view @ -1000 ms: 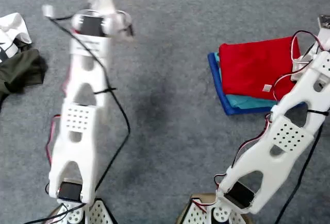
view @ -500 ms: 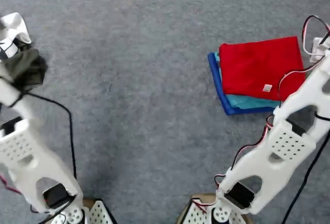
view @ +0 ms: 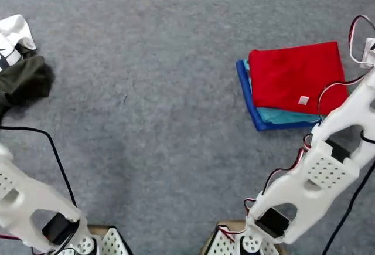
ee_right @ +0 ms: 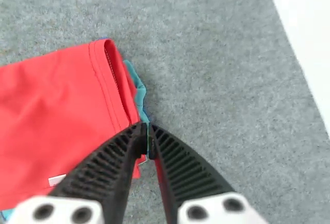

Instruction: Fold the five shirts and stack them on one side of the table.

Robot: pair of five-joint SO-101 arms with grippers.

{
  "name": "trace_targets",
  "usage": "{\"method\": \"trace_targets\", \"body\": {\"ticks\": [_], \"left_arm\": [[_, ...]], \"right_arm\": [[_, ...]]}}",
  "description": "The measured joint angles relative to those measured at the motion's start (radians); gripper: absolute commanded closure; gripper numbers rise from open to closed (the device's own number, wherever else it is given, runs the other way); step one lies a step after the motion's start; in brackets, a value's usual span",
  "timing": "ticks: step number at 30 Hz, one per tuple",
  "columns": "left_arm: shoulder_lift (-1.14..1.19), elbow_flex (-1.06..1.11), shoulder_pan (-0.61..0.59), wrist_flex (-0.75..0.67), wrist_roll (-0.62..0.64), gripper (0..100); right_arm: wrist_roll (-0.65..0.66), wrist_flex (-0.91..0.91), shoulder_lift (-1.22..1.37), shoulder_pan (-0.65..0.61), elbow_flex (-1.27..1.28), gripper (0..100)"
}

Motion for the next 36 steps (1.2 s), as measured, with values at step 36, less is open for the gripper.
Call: {"method": "trace_targets", "body": {"ticks": [36], "left_arm": [[-0.014, -0.545, 0.184, 0.173, 0.1, 98]], "right_arm": [[-0.051, 0.0, -0.382, -0.02, 0.525, 99.1]]}}
